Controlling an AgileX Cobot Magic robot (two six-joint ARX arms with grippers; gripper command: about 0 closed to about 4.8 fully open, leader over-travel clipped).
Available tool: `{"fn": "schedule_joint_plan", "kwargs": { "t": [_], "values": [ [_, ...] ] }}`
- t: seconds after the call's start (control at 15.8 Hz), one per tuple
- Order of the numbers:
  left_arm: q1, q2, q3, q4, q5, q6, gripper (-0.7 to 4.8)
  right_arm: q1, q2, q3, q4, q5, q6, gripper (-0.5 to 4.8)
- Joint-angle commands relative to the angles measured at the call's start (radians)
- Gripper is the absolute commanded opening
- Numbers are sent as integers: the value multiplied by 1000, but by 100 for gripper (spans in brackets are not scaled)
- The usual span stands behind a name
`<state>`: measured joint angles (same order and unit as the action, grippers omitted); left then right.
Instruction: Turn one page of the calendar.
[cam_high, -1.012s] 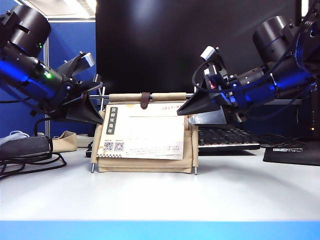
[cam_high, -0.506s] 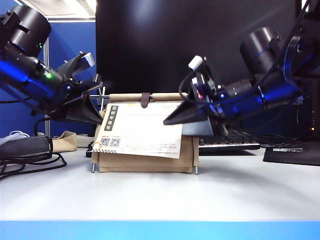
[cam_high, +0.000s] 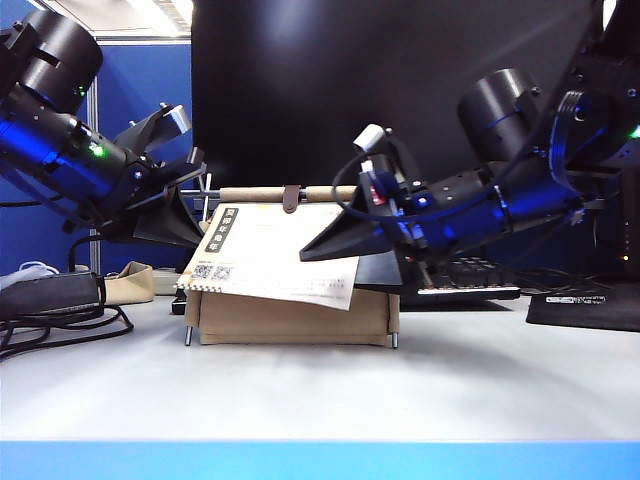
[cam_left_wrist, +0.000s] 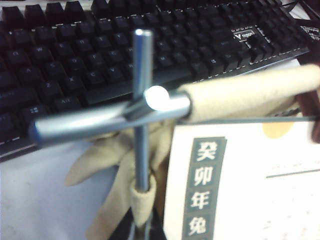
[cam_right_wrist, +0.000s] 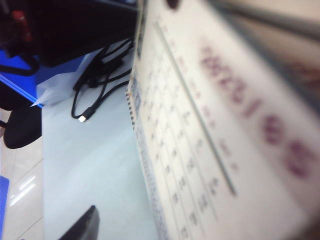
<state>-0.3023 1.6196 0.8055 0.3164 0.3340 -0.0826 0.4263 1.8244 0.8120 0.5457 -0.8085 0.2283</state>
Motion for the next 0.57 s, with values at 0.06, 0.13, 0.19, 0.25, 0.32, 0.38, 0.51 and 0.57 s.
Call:
{"fn": "schedule_joint_plan", "kwargs": {
  "t": [0.06,0.13,0.19,0.25,0.32,0.38,0.51,0.57],
  "values": [
    [1,-2,2,-16,7,-3,-6,1,0,2,16,-4,21,220],
    [1,-2,2,-16,7,-3,-6,1,5,2,16,-3,39,220],
    [1,-2,2,-16,7,-3,-6,2,17,2,17,-6,57,220],
    [1,-2,2,-16,7,-3,-5,2,21,2,16,-5,60,220],
    [1,-2,2,-18,7,-3,-6,11,30,2,17,-5,60,220],
    [1,-2,2,-23,7,-4,-6,12,34,2,19,-5,60,220],
    [1,-2,2,-30,7,-3,-6,15,34,2,20,-5,61,143],
    [1,-2,2,-31,7,-3,-6,15,34,2,19,-5,61,100]
  ]
}}
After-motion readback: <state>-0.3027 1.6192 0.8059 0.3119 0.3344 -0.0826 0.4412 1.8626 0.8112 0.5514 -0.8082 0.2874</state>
